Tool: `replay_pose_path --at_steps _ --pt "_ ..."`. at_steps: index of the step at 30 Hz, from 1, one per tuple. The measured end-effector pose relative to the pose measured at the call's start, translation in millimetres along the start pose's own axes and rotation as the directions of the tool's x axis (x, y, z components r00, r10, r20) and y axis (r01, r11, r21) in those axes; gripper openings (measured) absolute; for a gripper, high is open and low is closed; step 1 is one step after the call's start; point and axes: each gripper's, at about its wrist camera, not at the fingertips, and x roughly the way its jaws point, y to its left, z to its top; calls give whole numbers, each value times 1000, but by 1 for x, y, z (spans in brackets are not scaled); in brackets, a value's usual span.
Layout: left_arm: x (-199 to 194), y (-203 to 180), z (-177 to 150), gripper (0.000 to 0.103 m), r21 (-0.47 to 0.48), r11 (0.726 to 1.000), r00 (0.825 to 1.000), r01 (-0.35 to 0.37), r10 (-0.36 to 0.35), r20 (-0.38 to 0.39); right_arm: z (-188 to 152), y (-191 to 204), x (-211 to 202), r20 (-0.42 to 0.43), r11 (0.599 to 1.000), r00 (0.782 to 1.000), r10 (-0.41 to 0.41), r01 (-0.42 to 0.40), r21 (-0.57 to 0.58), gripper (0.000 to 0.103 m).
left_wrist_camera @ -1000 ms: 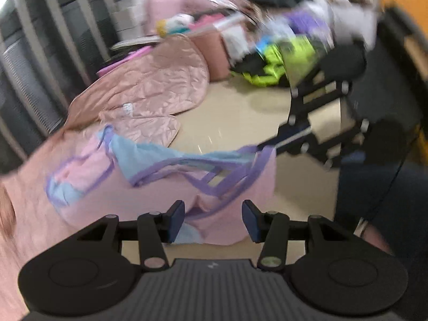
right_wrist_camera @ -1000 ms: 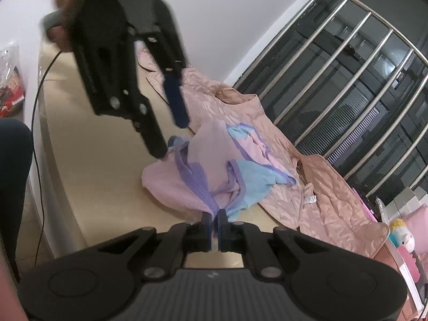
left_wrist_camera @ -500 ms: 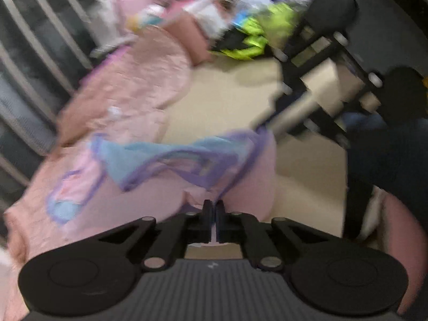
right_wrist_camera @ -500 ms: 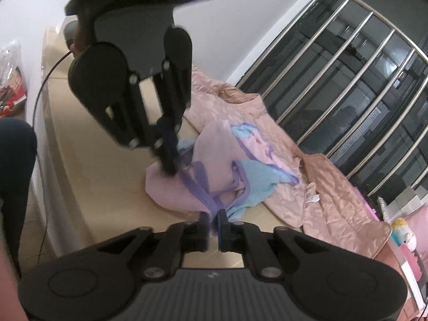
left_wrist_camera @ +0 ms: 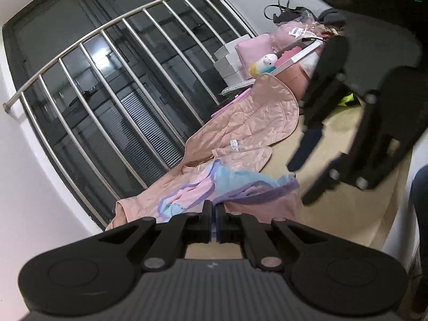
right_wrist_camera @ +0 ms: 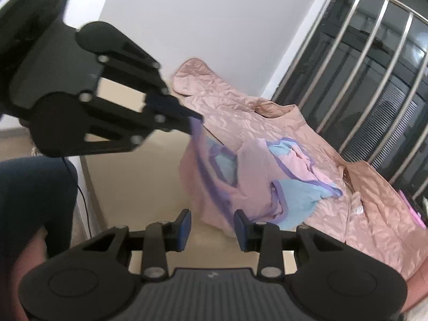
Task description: Fold clothes
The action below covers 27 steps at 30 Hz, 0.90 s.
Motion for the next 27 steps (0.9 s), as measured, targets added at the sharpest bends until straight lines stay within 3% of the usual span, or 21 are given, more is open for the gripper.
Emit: replay_pose_path --at_steps 5,8,9,10,11,14,16,19,22,23,25,26,27 --pt "-7 2 0 2 1 1000 1000 4 -4 15 11 -4 21 -71 994 997 35 -43 -105 32" --pt "-10 -3 -2 2 19 1000 1000 1 -2 29 10 -12 34 -112 987 992 63 -78 -137 20" --pt "-10 -4 -2 2 19 1000 1000 2 -2 29 9 -13 39 -134 985 988 72 -92 -146 7" --pt "-10 -4 -2 2 16 1000 1000 -5 4 26 8 -12 43 -147 984 986 73 -95 -151 2" --pt "-9 -4 -3 2 11 1000 1000 -13 12 22 8 -11 44 -146 986 988 56 -78 -150 3" --pt "-7 -6 -5 2 -24 998 998 -56 56 -20 6 -13 31 -65 995 996 -62 57 -81 3" --pt "-5 -8 -4 2 -107 993 997 -48 40 -72 4 -17 14 9 985 985 -172 172 14 3" --pt "-1 -13 -3 3 -196 981 995 11 -30 -98 2 -13 -2 73 942 944 -323 313 123 3" --pt "5 -16 1 4 -222 975 991 19 -47 -122 1 -3 -11 100 884 888 -450 426 191 3" --pt "7 -15 3 7 -238 971 989 27 -60 -133 1 0 -11 105 868 871 -481 455 198 3" --pt "11 -13 4 29 -267 961 983 73 -114 -143 1 3 -9 108 845 846 -522 496 200 3" --pt "11 -12 5 51 -279 955 980 99 -142 -140 1 2 -9 111 843 845 -523 495 209 3" --pt "10 -12 4 57 -281 953 981 113 -153 -124 2 1 -10 114 843 846 -521 490 221 3"
